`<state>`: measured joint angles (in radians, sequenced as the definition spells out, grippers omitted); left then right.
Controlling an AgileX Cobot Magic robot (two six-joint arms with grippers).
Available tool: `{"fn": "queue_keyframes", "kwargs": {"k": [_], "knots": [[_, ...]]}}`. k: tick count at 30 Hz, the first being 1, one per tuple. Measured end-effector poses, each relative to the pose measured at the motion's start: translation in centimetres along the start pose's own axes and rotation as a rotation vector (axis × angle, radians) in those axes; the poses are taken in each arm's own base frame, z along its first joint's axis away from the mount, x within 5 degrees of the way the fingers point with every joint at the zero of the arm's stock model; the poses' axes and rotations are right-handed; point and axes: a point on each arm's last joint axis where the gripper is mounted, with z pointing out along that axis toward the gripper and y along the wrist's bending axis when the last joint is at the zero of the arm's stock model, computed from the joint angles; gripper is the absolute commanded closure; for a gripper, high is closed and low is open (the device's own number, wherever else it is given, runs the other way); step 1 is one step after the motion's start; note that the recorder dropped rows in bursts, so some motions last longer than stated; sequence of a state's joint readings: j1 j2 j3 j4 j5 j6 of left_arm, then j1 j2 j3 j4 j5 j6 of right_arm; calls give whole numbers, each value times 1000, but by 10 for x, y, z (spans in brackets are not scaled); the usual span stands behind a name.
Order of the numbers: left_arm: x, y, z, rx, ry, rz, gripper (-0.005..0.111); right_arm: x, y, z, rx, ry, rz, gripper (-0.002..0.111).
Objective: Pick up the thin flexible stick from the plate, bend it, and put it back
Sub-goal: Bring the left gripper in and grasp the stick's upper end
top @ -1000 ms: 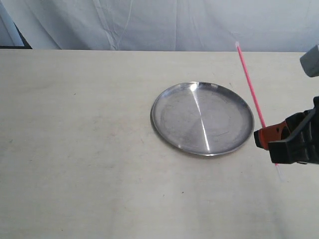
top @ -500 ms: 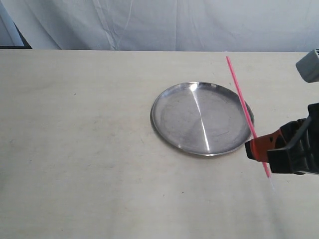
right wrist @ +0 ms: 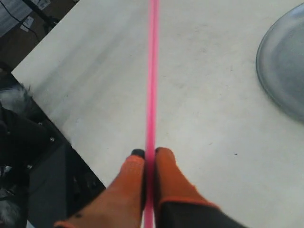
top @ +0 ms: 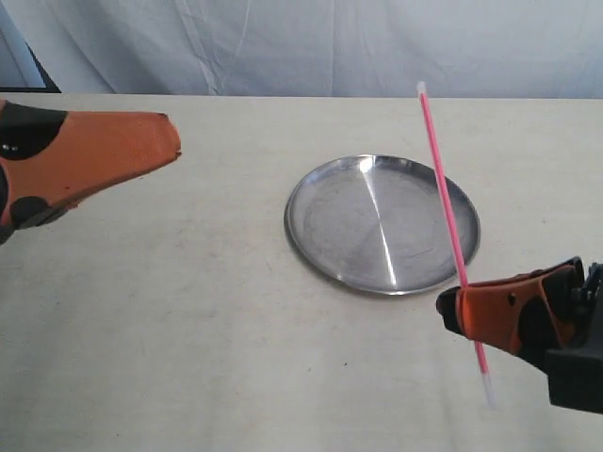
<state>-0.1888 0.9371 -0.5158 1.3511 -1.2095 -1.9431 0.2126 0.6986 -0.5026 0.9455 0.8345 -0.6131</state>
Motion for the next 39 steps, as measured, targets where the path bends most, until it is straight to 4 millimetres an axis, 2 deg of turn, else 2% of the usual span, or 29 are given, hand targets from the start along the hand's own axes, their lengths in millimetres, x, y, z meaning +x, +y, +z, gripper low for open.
{"fn": "queue_keyframes", "kwargs": {"k": [4, 8, 12, 16, 21, 23, 26, 30, 39], "knots": [[-5, -7, 7, 38, 31, 17, 107, 0, -1, 2, -8, -31, -14, 109], [-13, -21, 14, 102, 29, 60, 107, -8, 8, 1, -108, -131, -52, 109], [-10, -24, 20, 107, 46, 114, 106, -11, 13, 2, -176, -147, -47, 109], [-4, -19, 31, 132, 89, 93, 86, -11, 14, 7, -238, -112, -35, 109], [3, -10, 43, 158, 143, 32, 50, -11, 14, 9, -257, -97, -31, 109], [5, -6, 47, 155, 155, 9, 45, -11, 14, 9, -259, -97, -30, 109], [5, 6, 57, 123, 129, -67, 46, -11, 14, 10, -265, -90, -28, 109], [10, 10, 66, 126, 132, -106, 45, -11, 11, 15, -268, -68, -6, 109], [17, 20, 87, 84, 131, -58, 45, -9, 6, 30, -338, 42, 54, 109]]}}
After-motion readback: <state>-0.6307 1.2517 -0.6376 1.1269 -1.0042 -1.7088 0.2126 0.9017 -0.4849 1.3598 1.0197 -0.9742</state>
